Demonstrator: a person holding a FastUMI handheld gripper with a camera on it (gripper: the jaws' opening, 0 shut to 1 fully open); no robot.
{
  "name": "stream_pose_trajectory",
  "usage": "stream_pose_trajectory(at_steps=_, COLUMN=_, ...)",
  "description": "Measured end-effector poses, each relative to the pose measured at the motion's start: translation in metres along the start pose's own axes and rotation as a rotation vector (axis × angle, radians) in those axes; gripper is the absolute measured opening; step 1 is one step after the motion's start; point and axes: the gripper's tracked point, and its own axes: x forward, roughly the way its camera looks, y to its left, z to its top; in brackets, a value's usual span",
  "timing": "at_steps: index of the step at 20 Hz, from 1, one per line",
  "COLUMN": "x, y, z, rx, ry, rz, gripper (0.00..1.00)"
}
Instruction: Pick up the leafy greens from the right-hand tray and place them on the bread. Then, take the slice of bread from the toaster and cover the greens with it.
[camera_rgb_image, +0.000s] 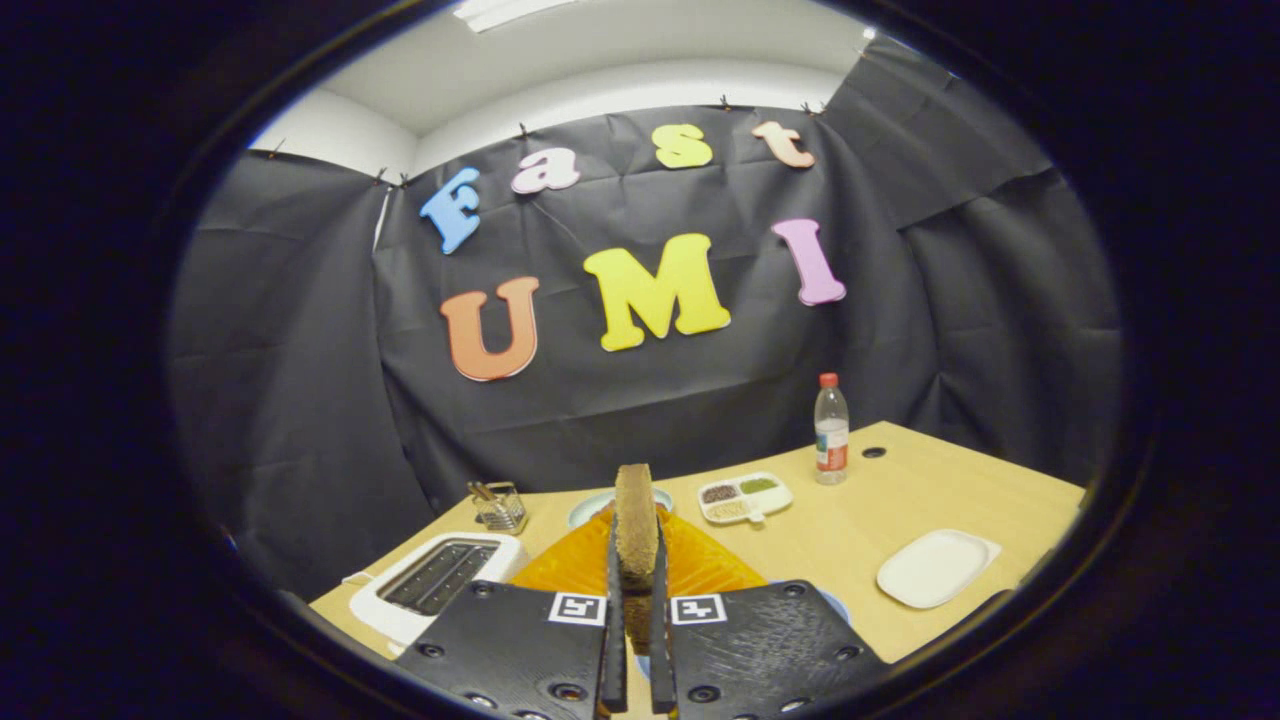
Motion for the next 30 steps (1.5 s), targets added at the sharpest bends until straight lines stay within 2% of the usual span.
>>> stream_pose_trajectory(at_steps=8, x=0.027, y=-0.024, z=-0.072, rx=0.182, ry=0.128, rz=-0.011, gripper=0.09)
stream_pose_trajectory(at_steps=12, x=0.028, y=-0.042, z=-0.090, rx=0.268, ry=0.155, rz=-0.025, gripper=0.09)
stream_pose_trajectory(at_steps=14, x=0.028, y=-0.052, z=-0.100, rx=0.282, ry=0.174, rz=-0.036, gripper=0.09)
stream_pose_trajectory(at_steps=16, x=0.025, y=-0.067, z=-0.108, rx=0.277, ry=0.190, rz=-0.064, gripper=0.12)
stream_pose_trajectory(at_steps=17, x=0.025, y=-0.073, z=-0.109, rx=0.277, ry=0.190, rz=-0.069, gripper=0.18)
stream_pose_trajectory(at_steps=20, x=0.022, y=-0.086, z=-0.112, rx=0.276, ry=0.195, rz=-0.095, gripper=0.20)
stream_pose_trajectory(at_steps=26, x=0.019, y=-0.107, z=-0.121, rx=0.231, ry=0.242, rz=-0.127, gripper=0.54)
stream_pose_trajectory(at_steps=29, x=0.015, y=-0.117, z=-0.106, rx=0.192, ry=0.206, rz=-0.134, gripper=0.73)
stream_pose_trajectory(at_steps=30, x=0.012, y=-0.122, z=-0.096, rx=0.150, ry=0.176, rz=-0.139, gripper=0.77)
